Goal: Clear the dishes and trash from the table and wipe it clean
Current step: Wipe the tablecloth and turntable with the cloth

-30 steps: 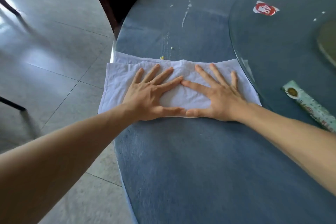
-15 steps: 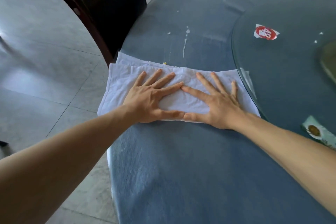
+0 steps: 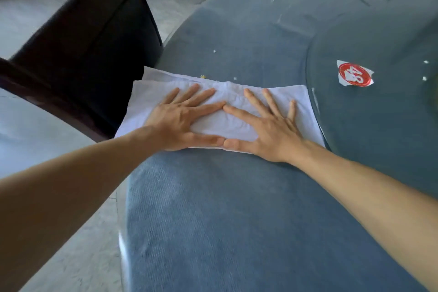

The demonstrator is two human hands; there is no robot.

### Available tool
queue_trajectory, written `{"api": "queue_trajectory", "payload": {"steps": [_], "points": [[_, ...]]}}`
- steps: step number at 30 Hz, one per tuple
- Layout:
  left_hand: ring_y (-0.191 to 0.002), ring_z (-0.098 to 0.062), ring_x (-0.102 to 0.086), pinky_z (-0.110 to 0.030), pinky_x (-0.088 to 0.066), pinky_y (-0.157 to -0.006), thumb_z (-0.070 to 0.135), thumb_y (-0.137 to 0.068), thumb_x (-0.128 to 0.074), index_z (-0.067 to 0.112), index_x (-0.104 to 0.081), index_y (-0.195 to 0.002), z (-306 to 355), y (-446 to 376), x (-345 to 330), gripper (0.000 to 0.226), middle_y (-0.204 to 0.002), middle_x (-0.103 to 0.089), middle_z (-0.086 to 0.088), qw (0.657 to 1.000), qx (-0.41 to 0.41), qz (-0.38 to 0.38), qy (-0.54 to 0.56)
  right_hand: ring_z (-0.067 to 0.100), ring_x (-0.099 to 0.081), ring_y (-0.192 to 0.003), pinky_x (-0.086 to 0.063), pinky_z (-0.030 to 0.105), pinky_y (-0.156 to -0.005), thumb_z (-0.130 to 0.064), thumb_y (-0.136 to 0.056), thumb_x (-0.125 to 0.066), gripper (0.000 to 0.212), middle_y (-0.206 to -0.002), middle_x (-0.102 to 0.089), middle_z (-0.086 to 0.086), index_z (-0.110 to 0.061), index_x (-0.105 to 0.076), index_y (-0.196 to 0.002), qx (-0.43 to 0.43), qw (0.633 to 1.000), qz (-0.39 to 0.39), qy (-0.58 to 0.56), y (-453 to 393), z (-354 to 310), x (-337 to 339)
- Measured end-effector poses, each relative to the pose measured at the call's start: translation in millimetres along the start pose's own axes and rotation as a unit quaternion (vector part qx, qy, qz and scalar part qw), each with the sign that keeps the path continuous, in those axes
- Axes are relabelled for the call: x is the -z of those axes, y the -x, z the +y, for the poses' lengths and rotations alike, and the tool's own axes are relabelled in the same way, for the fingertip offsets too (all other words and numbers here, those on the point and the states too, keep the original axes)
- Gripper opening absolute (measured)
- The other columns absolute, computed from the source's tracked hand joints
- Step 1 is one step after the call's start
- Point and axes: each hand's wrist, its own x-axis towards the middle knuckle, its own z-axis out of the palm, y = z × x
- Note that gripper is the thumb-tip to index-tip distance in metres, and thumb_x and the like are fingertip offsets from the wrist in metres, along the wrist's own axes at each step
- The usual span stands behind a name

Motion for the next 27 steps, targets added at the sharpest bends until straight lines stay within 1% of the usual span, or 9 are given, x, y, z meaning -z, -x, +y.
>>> {"api": "queue_trajectory", "payload": {"steps": [2, 5, 8, 10, 11, 14, 19, 22, 27], "points": [[-0.156, -0.011, 0.008, -0.044, 0.001, -0.126, 0.1, -0.069, -0.028, 0.065, 0.0, -0.15, -15.8, -20.9, 6.2, 0.093, -0.167, 0.001, 0.025, 1.0, -0.006, -0.007, 0.003, 0.021, 0.028, -0.155, 0.009, 0.078, -0.114, -0.105, -0.064, -0.013, 0.087, -0.168, 0.026, -0.017, -0.077, 0.011, -0.143, -0.01, 1.0, -0.007, -0.005, -20.4, 0.6, 7.5], [-0.157, -0.012, 0.006, -0.042, 0.001, -0.126, 0.1, -0.07, -0.028, 0.063, -0.002, -0.152, -35.3, -46.6, 12.8, 0.094, -0.167, 0.0, 0.024, 1.0, -0.015, -0.005, -0.007, 0.022, 0.027, -0.155, 0.008, 0.078, -0.114, -0.106, -0.064, -0.014, 0.086, -0.169, 0.025, -0.016, -0.077, 0.011, -0.142, -0.019, 1.0, 0.003, -0.009, -47.2, 3.0, 13.1], [-0.157, -0.014, 0.003, -0.042, -0.002, -0.126, 0.102, -0.066, -0.017, 0.059, -0.005, -0.154, -45.6, -60.7, 15.7, 0.098, -0.168, -0.004, 0.021, 0.999, -0.03, 0.011, -0.019, 0.022, 0.028, -0.155, 0.008, 0.079, -0.113, -0.106, -0.065, -0.016, 0.087, -0.168, 0.026, -0.016, -0.077, 0.011, -0.142, -0.019, 1.0, 0.001, -0.013, -63.5, 6.2, 15.9], [-0.157, -0.013, 0.003, -0.044, -0.003, -0.126, 0.103, -0.065, -0.012, 0.058, -0.006, -0.154, -51.6, -68.9, 17.6, 0.1, -0.168, -0.004, 0.022, 0.999, -0.034, 0.011, -0.018, 0.023, 0.027, -0.156, 0.008, 0.079, -0.114, -0.105, -0.067, -0.018, 0.086, -0.168, 0.025, -0.017, -0.078, 0.011, -0.142, -0.022, 1.0, 0.004, -0.014, -72.2, 7.3, 18.9], [-0.157, -0.013, 0.004, -0.045, -0.003, -0.126, 0.102, -0.066, -0.012, 0.058, -0.005, -0.154, -55.8, -75.0, 19.4, 0.099, -0.168, -0.002, 0.022, 0.999, -0.034, 0.009, -0.017, 0.023, 0.026, -0.156, 0.008, 0.079, -0.114, -0.104, -0.068, -0.019, 0.084, -0.169, 0.025, -0.017, -0.078, 0.011, -0.142, -0.025, 1.0, 0.007, -0.014, -78.4, 7.9, 20.6], [-0.156, -0.011, 0.007, -0.046, -0.001, -0.126, 0.099, -0.071, -0.02, 0.059, -0.003, -0.154, -73.3, -98.3, 23.9, 0.094, -0.167, 0.002, 0.024, 0.999, -0.038, 0.006, -0.016, 0.023, 0.024, -0.157, 0.005, 0.08, -0.113, -0.104, -0.069, -0.018, 0.083, -0.169, 0.024, -0.016, -0.078, 0.011, -0.142, -0.033, 0.999, 0.021, -0.011, -103.0, 10.6, 25.3], [-0.156, -0.011, 0.008, -0.047, 0.0, -0.125, 0.098, -0.073, -0.026, 0.059, -0.003, -0.154, -97.7, -137.2, 31.1, 0.092, -0.168, 0.003, 0.023, 0.998, -0.062, -0.014, -0.028, 0.024, 0.022, -0.157, 0.004, 0.079, -0.114, -0.105, -0.066, -0.014, 0.086, -0.17, 0.022, -0.016, -0.076, 0.01, -0.144, -0.053, 0.998, 0.022, -0.003, -133.4, 15.6, 33.3], [-0.156, -0.011, 0.009, -0.046, 0.002, -0.125, 0.098, -0.072, -0.024, 0.06, -0.002, -0.153, -114.3, -164.4, 39.9, 0.092, -0.168, 0.004, 0.024, 0.996, -0.076, -0.025, -0.027, 0.025, 0.022, -0.157, 0.002, 0.079, -0.114, -0.105, -0.066, -0.011, 0.086, -0.17, 0.021, -0.016, -0.076, 0.01, -0.144, -0.075, 0.997, 0.027, -0.008, -154.2, 16.0, 40.6], [-0.156, -0.011, 0.006, -0.045, 0.002, -0.125, 0.097, -0.071, -0.026, 0.061, -0.005, -0.153, -142.3, -221.6, 50.2, 0.092, -0.168, 0.0, 0.023, 0.993, -0.114, -0.023, -0.014, 0.026, 0.019, -0.158, 0.0, 0.078, -0.115, -0.105, -0.065, -0.01, 0.087, -0.171, 0.018, -0.015, -0.075, 0.008, -0.145, -0.11, 0.993, 0.035, -0.016, -196.8, 24.6, 53.5]]}}
